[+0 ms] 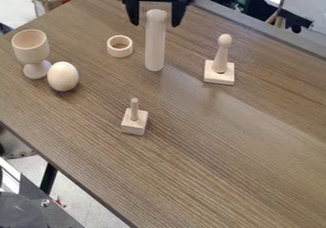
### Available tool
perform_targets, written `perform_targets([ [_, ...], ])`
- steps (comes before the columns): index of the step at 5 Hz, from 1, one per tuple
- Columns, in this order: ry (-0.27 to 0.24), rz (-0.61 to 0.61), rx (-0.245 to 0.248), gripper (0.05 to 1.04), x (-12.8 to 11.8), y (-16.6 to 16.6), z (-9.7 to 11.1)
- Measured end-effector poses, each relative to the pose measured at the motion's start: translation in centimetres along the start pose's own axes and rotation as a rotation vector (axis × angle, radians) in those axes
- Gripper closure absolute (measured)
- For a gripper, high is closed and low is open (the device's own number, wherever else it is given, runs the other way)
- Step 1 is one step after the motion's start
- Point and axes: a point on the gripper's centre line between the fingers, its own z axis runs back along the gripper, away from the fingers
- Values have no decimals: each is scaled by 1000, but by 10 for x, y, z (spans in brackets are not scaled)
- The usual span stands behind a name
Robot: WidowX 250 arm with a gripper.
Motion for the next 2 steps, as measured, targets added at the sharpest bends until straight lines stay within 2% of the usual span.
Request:
perform_targets([
  [1,-37,2,8,85,6,2,17],
  [2,-123,-3,29,85,19,7,49],
])
